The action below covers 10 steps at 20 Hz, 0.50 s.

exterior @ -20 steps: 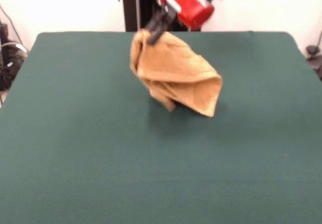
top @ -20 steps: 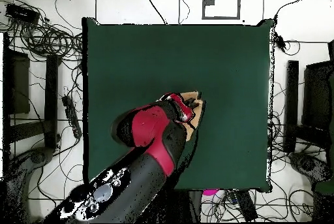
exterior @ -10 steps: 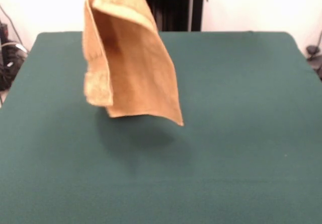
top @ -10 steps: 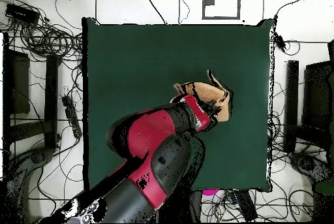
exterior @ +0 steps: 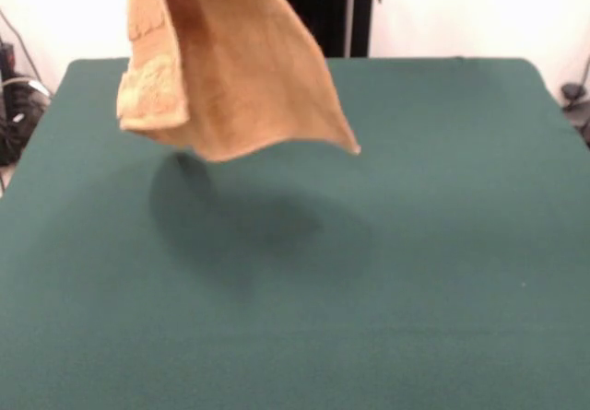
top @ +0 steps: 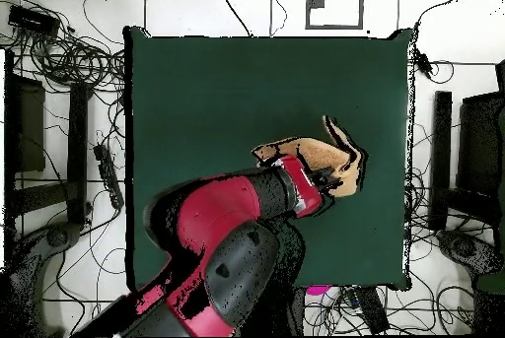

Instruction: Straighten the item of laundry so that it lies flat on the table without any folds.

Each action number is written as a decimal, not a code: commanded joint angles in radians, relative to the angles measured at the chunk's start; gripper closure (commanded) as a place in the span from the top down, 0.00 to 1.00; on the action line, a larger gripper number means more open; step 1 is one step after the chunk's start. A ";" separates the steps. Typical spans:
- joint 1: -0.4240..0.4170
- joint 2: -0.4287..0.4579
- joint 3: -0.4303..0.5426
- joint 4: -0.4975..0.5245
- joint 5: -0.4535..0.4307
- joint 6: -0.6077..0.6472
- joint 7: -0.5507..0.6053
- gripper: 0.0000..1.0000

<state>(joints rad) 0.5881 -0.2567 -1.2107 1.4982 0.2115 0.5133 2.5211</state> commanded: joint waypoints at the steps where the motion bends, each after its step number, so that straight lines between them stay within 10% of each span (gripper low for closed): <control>1: 0.010 -0.047 0.106 0.002 0.052 0.155 0.164 0.00; 10: -0.304 -0.320 0.719 0.205 0.161 0.103 -0.193 0.00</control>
<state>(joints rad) 0.4145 -0.4668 -0.9233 1.5376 0.3003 0.5472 2.5207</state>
